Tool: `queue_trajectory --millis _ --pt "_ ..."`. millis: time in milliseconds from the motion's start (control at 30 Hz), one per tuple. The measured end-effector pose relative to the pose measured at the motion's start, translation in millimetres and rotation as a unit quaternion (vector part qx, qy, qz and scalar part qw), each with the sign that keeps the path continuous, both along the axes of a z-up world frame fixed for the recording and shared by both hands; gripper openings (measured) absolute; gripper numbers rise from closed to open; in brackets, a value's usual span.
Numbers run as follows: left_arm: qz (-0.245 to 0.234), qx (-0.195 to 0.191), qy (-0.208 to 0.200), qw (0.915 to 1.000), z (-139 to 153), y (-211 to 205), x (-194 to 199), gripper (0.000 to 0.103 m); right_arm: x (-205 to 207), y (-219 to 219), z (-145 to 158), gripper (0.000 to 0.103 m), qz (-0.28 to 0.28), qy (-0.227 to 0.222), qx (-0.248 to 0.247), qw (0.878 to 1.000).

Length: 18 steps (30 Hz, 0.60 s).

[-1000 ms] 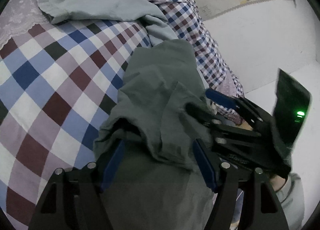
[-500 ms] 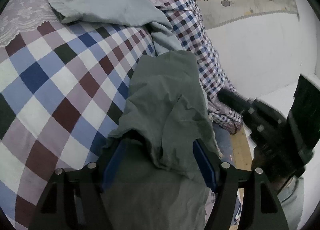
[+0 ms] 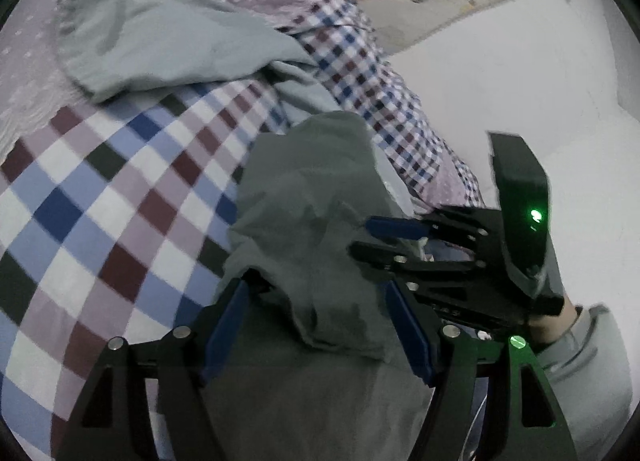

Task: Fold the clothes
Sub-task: 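Press the folded t-shirt flat with the right tool while the left tool holds it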

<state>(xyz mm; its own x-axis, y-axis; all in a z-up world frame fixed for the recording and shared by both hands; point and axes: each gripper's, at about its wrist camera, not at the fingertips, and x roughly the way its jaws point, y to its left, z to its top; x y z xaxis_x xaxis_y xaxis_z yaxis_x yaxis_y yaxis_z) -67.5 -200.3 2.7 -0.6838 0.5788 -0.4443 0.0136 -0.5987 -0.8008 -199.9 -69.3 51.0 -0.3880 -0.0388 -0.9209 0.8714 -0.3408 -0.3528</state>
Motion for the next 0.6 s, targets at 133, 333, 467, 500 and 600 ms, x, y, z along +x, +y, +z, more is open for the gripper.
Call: queue_trajectory --millis 133,333,467,500,600 --pt "-0.006 -0.014 0.008 0.9998 2 6 -2 0.075 4 -5 -4 0.0 0.017 0.016 0.009 1.0" --pt "-0.016 -0.035 0.021 0.9991 5 15 -5 0.075 16 -4 21 0.0 0.039 0.025 -0.025 0.999" --pt "0.024 -0.03 0.045 0.9983 13 0 3 0.075 10 -5 19 0.006 0.031 0.031 -0.008 0.999" --pt "0.034 -0.029 0.051 0.9977 16 -4 5 0.075 8 -6 15 0.014 0.03 0.028 -0.002 0.999" --pt "0.065 -0.025 0.069 0.9951 23 -16 11 0.075 2 -7 4 0.036 0.027 0.019 0.017 0.999"
